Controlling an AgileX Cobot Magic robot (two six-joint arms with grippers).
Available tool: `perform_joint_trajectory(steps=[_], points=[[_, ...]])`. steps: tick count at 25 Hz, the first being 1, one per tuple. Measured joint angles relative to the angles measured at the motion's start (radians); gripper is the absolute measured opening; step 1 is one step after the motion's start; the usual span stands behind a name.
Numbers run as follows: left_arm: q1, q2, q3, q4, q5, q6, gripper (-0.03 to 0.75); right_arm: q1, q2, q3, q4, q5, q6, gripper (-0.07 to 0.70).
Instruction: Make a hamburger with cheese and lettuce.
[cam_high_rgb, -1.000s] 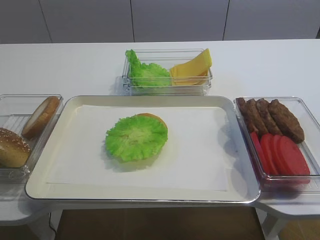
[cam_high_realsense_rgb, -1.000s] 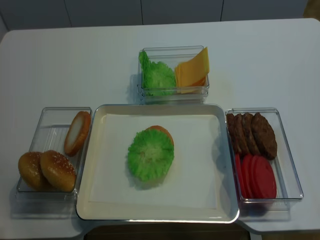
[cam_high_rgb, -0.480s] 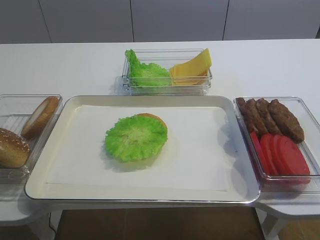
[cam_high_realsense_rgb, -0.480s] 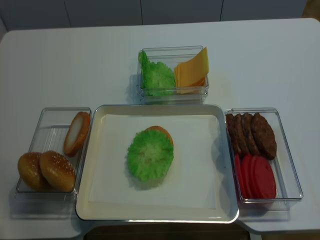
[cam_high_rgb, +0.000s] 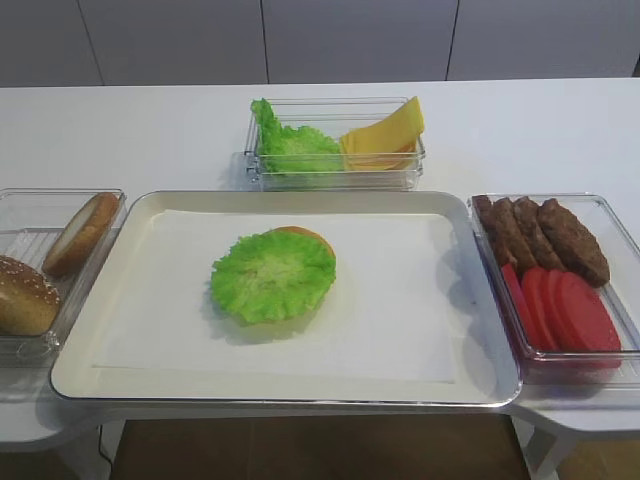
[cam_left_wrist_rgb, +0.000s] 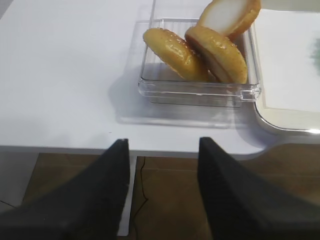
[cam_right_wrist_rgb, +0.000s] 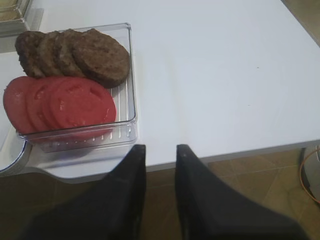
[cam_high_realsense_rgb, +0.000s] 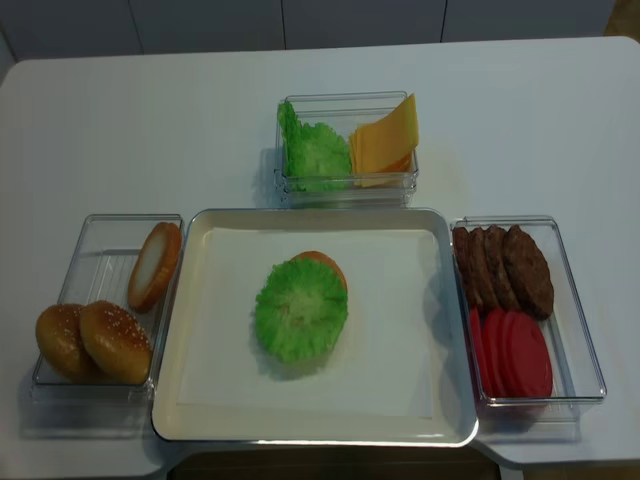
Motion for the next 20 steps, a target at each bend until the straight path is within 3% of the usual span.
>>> perform_joint_trajectory(steps=[20], points=[[0.0, 0.0, 0.0, 0.0, 0.0, 0.0, 0.336, -0.004, 0.0, 0.0, 0.0, 0.0, 0.0, 0.174]])
